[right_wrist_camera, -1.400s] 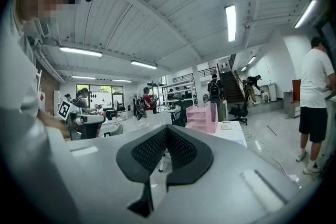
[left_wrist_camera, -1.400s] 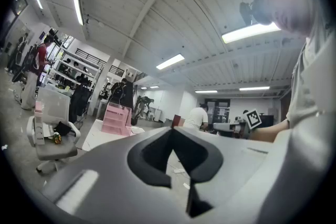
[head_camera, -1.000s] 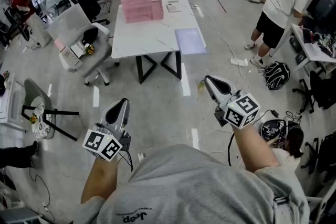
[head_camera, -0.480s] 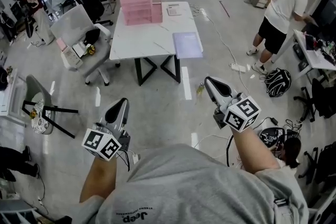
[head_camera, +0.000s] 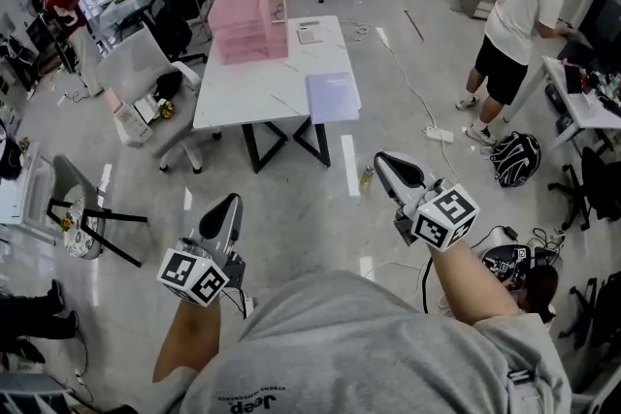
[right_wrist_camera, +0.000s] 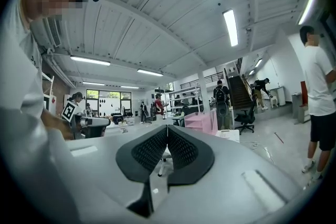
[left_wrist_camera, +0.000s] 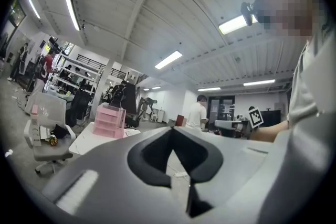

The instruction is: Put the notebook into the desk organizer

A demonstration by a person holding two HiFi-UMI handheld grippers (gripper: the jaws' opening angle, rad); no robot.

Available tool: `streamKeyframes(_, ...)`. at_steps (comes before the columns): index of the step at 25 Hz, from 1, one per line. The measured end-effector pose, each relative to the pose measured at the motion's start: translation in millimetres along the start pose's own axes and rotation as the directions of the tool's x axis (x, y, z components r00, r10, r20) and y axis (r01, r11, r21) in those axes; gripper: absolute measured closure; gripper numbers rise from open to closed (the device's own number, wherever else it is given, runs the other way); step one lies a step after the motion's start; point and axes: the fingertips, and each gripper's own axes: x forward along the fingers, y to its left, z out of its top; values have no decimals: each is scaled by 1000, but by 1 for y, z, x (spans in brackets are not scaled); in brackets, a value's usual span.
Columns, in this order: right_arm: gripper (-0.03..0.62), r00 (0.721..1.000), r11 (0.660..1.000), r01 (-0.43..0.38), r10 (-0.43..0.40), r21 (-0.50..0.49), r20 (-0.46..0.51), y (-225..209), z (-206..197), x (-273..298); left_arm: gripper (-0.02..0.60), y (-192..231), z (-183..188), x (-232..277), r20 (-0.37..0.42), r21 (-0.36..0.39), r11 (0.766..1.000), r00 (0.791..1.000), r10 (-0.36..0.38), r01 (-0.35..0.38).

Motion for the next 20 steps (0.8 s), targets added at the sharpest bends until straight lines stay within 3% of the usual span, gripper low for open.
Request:
streamKeyframes(3, 585, 999, 1000, -22, 21, 19, 24, -5, 6, 2, 526, 2, 5, 8, 12, -4, 1000, 1000, 16, -16)
streamKeyframes(6, 318, 998, 998, -46, 45, 47, 37, -8, 7, 8, 526, 2, 0, 12, 5, -7, 1000, 1000, 12, -12)
streamKeyframes(8, 269, 998, 998, -52, 51, 28, 27, -9, 5, 12, 526, 4, 0, 13, -6, -5, 1000, 1000, 21, -21)
streamKeyframes(12, 230, 998, 998, -55, 55, -10, 20, -11, 7, 20, 526, 19, -3, 16, 3, -33, 999, 999, 43, -43)
streamKeyframes(20, 224, 999, 999, -33, 33, -2, -2, -26, -11, 59, 526, 59, -2, 34, 13, -20, 1000, 1000, 23, -22)
